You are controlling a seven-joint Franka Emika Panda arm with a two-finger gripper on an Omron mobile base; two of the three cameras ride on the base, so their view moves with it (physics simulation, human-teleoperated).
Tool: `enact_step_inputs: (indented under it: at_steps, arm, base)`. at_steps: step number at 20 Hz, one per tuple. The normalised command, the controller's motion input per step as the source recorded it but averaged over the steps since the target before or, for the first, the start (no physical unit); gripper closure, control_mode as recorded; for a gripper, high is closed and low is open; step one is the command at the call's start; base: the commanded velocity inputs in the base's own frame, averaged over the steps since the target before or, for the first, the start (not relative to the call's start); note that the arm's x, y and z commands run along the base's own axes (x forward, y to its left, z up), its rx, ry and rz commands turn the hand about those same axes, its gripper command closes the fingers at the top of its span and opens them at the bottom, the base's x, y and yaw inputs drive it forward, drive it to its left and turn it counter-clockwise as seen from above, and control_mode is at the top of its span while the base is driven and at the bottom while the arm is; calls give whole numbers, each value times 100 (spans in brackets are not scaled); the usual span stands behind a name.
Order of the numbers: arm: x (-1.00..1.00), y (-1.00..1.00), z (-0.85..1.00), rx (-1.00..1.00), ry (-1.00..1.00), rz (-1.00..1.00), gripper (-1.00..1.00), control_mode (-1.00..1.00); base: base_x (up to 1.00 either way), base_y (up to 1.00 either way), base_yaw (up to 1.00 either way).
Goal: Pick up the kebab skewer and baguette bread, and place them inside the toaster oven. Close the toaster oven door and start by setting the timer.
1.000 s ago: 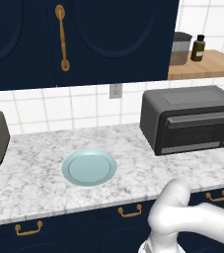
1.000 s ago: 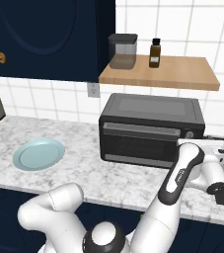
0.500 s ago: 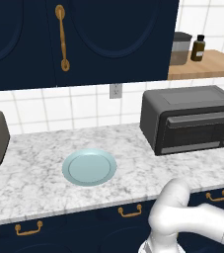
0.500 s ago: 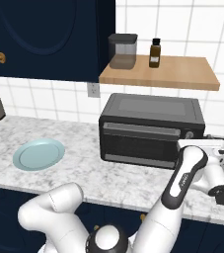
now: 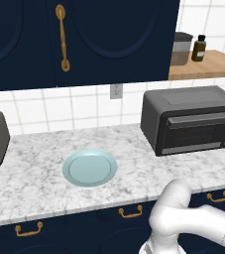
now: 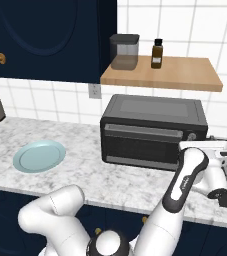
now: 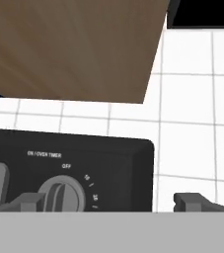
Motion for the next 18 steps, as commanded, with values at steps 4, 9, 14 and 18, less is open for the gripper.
enact_step_inputs:
  at_steps: [4,9,14,18]
  arm:
    - [11,0,3,-1,0,-16,-100,-100]
    - [30,-1,0,0,0,-10,-100,-100]
    - [35,-21,0,0,0,-1,-100,-100]
    - [33,-7,2,0,0,-4,-100,-100]
  base:
    - [0,0,0]
    - [0,0,0]
    - [0,0,0]
    - [0,0,0]
